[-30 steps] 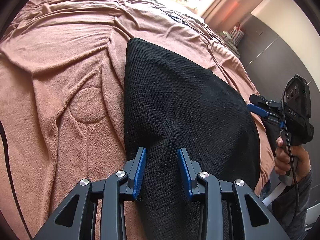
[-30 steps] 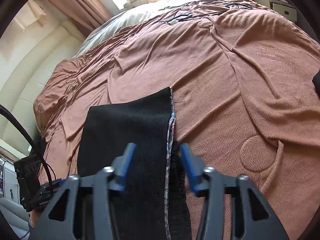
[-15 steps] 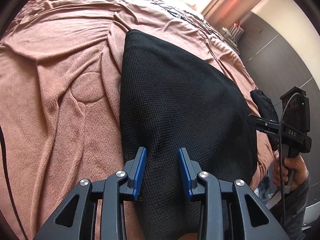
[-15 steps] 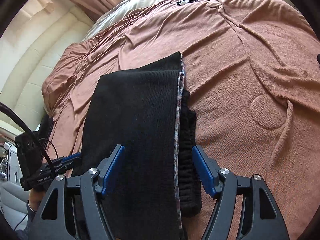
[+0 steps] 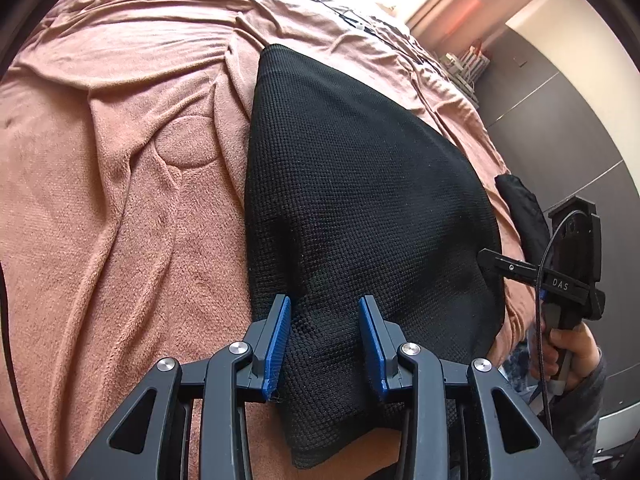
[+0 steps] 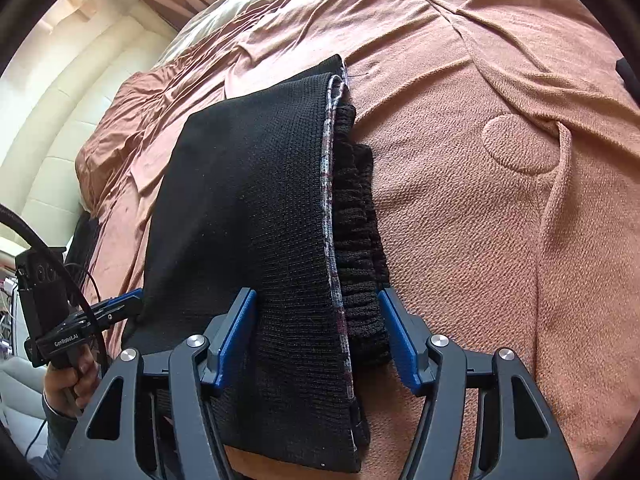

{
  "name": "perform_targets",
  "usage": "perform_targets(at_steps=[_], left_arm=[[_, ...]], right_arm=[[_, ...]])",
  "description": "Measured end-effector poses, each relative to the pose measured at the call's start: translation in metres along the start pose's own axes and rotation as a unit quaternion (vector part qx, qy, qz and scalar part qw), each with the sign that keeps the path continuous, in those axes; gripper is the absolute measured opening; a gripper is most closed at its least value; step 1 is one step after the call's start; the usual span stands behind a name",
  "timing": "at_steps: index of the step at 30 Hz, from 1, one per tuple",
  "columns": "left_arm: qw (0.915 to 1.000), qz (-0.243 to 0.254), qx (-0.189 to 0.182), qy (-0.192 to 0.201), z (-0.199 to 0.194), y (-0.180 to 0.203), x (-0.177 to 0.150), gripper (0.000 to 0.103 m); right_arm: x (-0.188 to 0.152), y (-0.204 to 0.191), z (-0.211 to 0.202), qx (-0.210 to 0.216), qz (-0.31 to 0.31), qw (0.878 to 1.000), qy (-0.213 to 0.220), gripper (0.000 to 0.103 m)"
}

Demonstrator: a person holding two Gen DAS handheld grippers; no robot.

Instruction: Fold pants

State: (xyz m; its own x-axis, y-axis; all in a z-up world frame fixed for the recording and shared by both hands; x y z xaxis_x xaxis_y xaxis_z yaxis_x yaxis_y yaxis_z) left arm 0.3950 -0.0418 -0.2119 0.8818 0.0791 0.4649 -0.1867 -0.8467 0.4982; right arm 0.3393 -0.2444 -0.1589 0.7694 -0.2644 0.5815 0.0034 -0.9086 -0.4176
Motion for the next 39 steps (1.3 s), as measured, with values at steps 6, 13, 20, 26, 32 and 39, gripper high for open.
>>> perform_targets(at_steps=[6,13,20,26,32,39], left_arm=[[0.9983,-0.052,-0.026,0.007,-0.001,-0.019,0.005,0.039],[0.9943,-0.095,-0.048,0.006,0.003,-0.032,0.008,0.038],[0.9934,-0.112,-0.023,0.011,-0.007,-0.041,0.008,0.039],[0.9909,-0.129,-0.036,-0.011,0.002,-0.047,0.002,0.038],[0.9905,-0.127,-0.032,-0.041,-0.007,-0.040,-0.008,0.039],[0.9887,-0.132,-0.055,-0.045,-0.004,-0.040,-0.016,0.036]], right_arm=[[-0.009,0.006,-0.003,0.011,0.014,1.000,0.008,0.060],[-0.013,0.011,-0.003,0.021,0.024,0.999,0.009,0.060],[-0.014,0.010,-0.005,0.022,0.020,1.000,0.008,0.060],[-0.015,0.010,-0.005,0.014,0.015,1.000,0.008,0.060],[-0.016,0.009,-0.007,0.011,0.011,1.000,0.008,0.059],[-0.016,0.008,-0.006,0.010,0.012,1.000,0.008,0.056]])
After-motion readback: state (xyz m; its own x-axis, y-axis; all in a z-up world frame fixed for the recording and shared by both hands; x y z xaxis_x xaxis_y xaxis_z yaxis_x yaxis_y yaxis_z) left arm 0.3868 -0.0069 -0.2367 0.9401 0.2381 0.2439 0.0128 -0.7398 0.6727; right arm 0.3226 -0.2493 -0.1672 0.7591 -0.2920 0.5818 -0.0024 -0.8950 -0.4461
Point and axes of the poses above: each gripper's, at about its wrist camera, not at the fingertips, and z roughly the way its jaws point, y to its right, x to its top, the point moved 1 cm from there along z, roughly the way its jaws point, and after that the axes turned 6 degrees about y, right-handed, at the moved point
